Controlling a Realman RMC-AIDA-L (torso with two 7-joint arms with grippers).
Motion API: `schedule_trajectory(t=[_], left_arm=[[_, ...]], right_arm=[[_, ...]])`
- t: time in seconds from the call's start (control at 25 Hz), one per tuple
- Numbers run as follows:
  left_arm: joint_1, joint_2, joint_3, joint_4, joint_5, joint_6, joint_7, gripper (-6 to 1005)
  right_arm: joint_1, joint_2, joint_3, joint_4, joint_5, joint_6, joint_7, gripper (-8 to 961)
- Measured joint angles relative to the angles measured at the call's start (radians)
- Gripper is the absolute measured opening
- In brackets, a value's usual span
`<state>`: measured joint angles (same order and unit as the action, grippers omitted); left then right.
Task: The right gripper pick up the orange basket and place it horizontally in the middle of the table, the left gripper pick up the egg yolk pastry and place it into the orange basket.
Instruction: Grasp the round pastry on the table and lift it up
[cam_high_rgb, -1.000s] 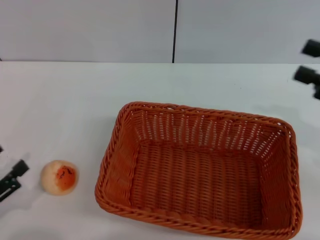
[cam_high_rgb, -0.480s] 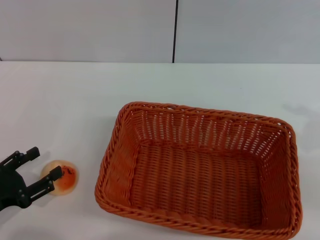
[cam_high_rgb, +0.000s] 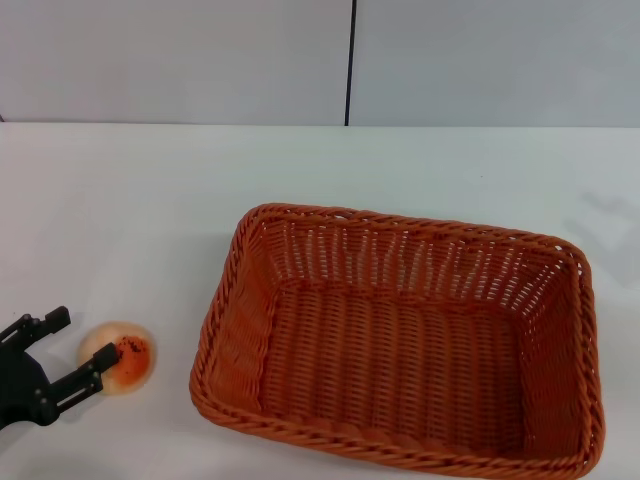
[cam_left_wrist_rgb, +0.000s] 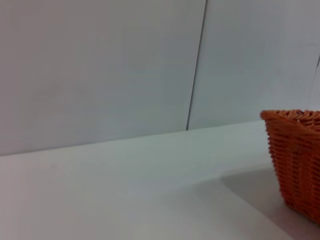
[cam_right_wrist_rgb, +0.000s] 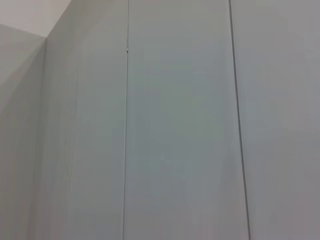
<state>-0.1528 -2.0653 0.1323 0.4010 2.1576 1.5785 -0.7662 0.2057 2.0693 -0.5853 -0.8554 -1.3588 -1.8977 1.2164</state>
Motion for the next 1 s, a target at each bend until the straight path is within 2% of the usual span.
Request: schedule_trajectory(t=[0.4,0.6,0.8,0.96,1.0], left_arm=[[-0.004,0.0,0.009,-0.021,0.028,-0.027,0.017,646],[0.0,0.0,-0.001,-0.026,0.018,-0.018,0.02,642],[-0.001,-0.001,-0.009,-0.028,0.016,-0.006,0.02,411],[-0.004,-0.001,-0.033,-0.034,0.015,0.025,0.02,335],[-0.008,0.001,-0.059,-0.034,0.013,0.08,0.02,317]], right_arm=[[0.021,0.0,0.075,0.079,0.003,-0.007,-0.015,456],[0.018,0.0,0.078,0.104,0.004,-0.006,-0.027,456],[0.025,0.001,0.097,0.135,0.004,-0.003,-0.041,456],[0.029,0.001,0.113,0.152,0.004,-0.007,-0.054,455],[0.03,0.002,0.12,0.156,0.004,-0.008,-0.054,455]])
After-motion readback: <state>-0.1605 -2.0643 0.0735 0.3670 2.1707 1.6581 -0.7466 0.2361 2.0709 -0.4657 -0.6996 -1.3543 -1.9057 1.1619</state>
